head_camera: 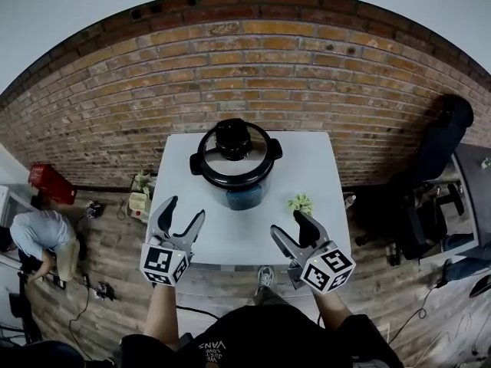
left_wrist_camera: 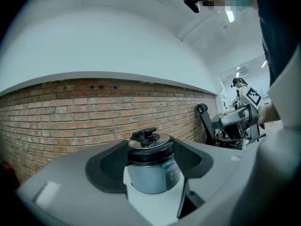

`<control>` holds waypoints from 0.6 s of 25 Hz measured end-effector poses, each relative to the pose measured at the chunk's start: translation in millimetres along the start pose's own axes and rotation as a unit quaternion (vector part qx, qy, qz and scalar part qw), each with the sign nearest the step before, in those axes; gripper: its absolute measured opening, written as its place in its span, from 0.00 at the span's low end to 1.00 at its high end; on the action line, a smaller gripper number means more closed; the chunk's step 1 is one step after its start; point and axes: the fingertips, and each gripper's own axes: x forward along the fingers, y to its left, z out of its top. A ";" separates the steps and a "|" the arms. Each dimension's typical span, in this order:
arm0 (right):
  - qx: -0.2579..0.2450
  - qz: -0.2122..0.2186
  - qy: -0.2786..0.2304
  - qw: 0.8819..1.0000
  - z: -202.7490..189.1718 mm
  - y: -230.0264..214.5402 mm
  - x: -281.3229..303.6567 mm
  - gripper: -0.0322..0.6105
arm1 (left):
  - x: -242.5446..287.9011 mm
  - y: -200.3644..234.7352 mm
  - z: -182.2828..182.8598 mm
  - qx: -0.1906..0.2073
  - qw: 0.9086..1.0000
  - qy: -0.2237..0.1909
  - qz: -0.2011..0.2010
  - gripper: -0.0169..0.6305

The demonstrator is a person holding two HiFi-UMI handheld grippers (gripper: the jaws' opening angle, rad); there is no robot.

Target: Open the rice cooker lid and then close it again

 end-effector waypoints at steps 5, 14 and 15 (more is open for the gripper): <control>-0.014 -0.004 -0.002 1.000 -6.8 23.4 -18.0 0.54 | -40.5 -15.4 -7.9 -0.011 1.000 -0.001 0.008 0.50; -0.034 -0.015 -0.003 0.999 -28.0 54.6 -45.3 0.53 | -102.4 -44.0 -20.4 -0.028 0.999 -0.005 0.014 0.43; -0.036 -0.016 -0.001 0.999 -31.8 57.3 -48.0 0.53 | -108.1 -47.1 -22.5 -0.031 0.999 -0.004 0.014 0.41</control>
